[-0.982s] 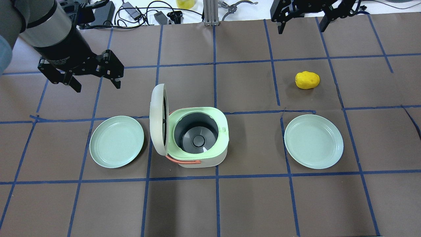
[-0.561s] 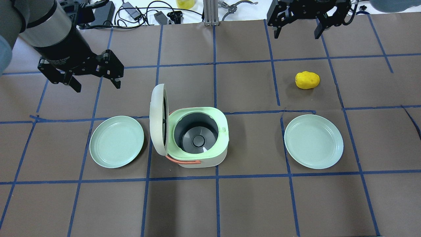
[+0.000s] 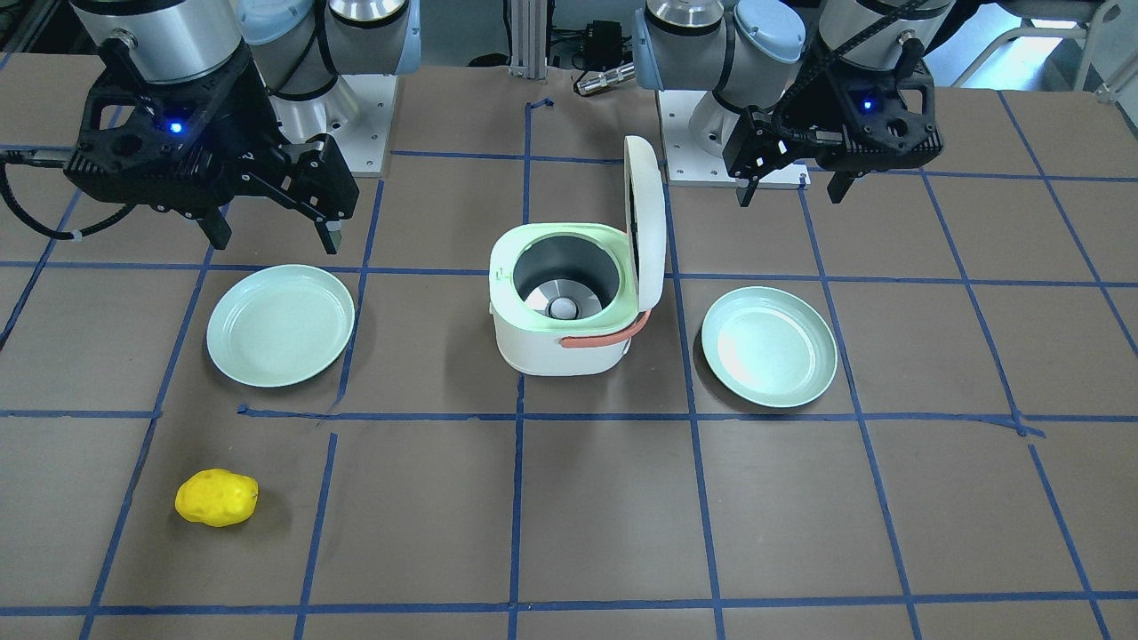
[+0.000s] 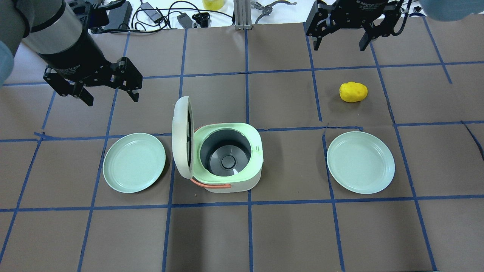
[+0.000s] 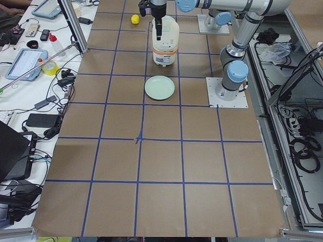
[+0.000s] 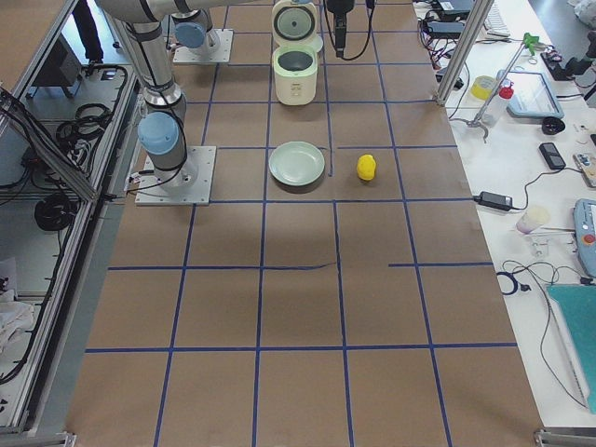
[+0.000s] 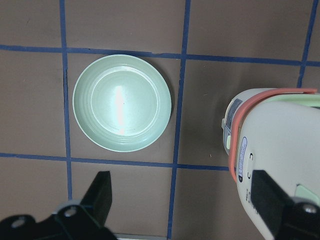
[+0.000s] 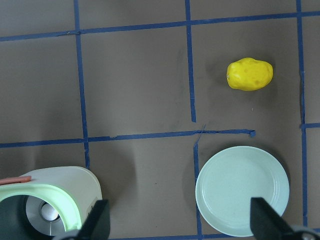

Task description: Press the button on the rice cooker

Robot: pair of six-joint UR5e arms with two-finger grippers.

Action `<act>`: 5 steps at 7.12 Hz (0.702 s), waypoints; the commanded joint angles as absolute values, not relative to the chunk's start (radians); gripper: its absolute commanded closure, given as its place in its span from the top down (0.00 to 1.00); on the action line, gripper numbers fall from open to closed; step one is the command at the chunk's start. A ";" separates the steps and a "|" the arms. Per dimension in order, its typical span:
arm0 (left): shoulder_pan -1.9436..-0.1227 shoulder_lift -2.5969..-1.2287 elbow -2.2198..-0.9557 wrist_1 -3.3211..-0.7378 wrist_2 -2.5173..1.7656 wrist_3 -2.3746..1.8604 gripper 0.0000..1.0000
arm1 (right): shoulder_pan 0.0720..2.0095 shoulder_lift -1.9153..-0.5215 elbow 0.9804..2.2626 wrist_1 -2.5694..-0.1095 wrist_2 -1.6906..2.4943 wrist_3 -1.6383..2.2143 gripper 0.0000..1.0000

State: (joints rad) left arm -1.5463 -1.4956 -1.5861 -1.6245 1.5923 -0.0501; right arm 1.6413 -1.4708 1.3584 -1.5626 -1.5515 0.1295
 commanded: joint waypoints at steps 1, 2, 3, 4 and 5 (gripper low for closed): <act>-1.546 -1.496 -1.586 -1.624 1.592 -0.051 1.00 | 1.641 -1.471 1.358 -1.560 -1.562 0.126 1.00; -1.546 -1.496 -1.586 -1.624 1.592 -0.051 1.00 | 1.641 -1.473 1.358 -1.562 -1.560 0.127 1.00; -1.546 -1.496 -1.586 -1.624 1.592 -0.051 1.00 | 1.641 -1.473 1.358 -1.562 -1.562 0.114 1.00; -1.546 -1.496 -1.586 -1.624 1.592 -0.051 1.00 | 1.641 -1.473 1.358 -1.562 -1.562 0.112 1.00; -1.546 -1.496 -1.586 -1.624 1.592 -0.051 1.00 | 1.641 -1.473 1.358 -1.563 -1.560 0.107 1.00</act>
